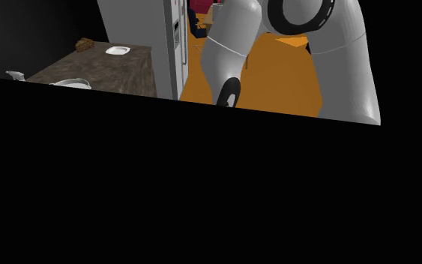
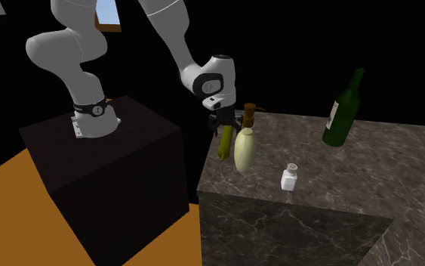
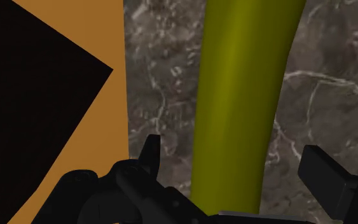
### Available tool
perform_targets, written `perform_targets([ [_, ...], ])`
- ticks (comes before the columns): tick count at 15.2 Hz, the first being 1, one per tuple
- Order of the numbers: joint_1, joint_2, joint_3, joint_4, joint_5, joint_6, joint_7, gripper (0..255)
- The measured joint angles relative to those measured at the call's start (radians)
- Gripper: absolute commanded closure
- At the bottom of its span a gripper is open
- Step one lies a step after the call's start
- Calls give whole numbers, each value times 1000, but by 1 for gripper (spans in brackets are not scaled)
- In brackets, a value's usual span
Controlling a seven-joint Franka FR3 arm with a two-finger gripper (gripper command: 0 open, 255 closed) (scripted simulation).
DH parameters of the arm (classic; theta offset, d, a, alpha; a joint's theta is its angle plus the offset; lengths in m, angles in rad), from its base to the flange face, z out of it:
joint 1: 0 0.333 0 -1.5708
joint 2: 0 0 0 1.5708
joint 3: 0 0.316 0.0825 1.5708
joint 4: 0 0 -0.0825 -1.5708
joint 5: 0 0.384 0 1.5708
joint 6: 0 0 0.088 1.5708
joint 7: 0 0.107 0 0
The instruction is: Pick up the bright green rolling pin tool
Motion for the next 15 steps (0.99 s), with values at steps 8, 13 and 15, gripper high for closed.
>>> perform_targets([
  [8, 6, 8, -8, 3, -7, 6, 6, 255],
  [13, 2, 3, -3, 1, -3, 3, 2, 255],
  [15, -11, -17, 14, -9, 11, -9, -8, 255],
])
